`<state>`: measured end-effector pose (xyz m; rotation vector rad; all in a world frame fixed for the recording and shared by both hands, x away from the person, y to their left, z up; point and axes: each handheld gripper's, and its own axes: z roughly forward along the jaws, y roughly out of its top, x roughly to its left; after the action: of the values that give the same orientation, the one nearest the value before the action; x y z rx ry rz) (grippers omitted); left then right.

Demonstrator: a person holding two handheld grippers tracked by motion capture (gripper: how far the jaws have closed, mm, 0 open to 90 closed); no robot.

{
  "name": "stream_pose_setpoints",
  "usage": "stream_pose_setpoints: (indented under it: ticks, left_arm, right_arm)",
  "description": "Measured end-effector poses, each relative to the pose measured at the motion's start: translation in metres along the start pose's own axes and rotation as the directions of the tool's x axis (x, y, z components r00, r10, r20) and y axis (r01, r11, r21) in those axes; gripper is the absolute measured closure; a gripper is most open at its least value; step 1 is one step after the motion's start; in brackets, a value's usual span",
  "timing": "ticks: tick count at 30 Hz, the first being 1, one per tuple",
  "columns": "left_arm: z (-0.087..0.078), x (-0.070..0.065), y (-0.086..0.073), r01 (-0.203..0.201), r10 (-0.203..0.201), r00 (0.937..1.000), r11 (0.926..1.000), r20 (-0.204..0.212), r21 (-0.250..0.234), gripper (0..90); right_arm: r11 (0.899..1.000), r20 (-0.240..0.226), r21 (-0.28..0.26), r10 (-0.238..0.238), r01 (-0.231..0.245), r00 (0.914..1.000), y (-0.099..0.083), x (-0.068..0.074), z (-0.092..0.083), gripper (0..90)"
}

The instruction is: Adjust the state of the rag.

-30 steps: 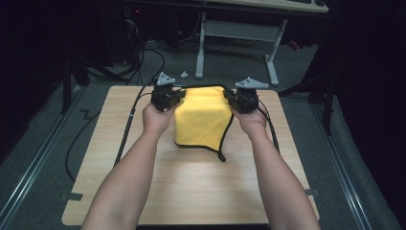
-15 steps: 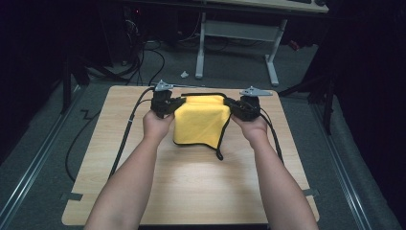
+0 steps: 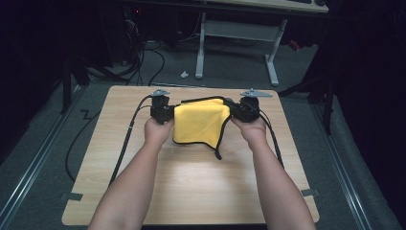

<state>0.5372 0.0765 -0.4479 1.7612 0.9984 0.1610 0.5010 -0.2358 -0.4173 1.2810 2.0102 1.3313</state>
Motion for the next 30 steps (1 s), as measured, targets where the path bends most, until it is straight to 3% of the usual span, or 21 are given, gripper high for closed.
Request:
stream_pose_setpoints:
  ticks: [8,14,19,22,27,30]
  left_arm:
    - [0.003,0.003,-0.005,0.013,-0.013,0.9999,0.9996,0.003,0.024,84.7]
    - [0.003,0.001,-0.006,0.009,-0.009,1.0,0.9993,0.002,0.035,84.4]
    - [0.0,0.003,-0.005,0.025,-0.025,0.9997,0.999,0.007,0.037,83.3]
    - [-0.002,0.001,-0.003,0.018,-0.018,0.9998,0.9994,-0.002,0.03,79.2]
    - [-0.005,0.0,0.001,0.007,-0.006,0.9998,0.9994,-0.02,0.033,78.6]
    - [-0.009,0.0,0.004,0.007,-0.007,0.9991,0.9998,-0.042,0.017,69.8]
  right_arm:
    - [0.999,-0.013,0.04,0.033,-0.033,0.9994,-0.015,-0.006,0.008,81.2]
    - [0.998,-0.013,0.047,0.037,-0.037,0.9992,-0.015,-0.007,0.008,80.5]
    - [0.998,0.016,0.062,0.021,-0.022,0.9996,-0.014,-0.003,0.008,75.7]
    - [0.998,0.033,0.063,0.03,-0.032,0.999,-0.012,-0.006,0.005,69.4]
    - [0.999,0.059,0.042,0.032,-0.034,0.9977,-0.009,-0.007,0.001,66.3]
    - [0.999,0.069,0.025,0.036,-0.038,0.9969,-0.006,-0.009,-0.002,65.2]
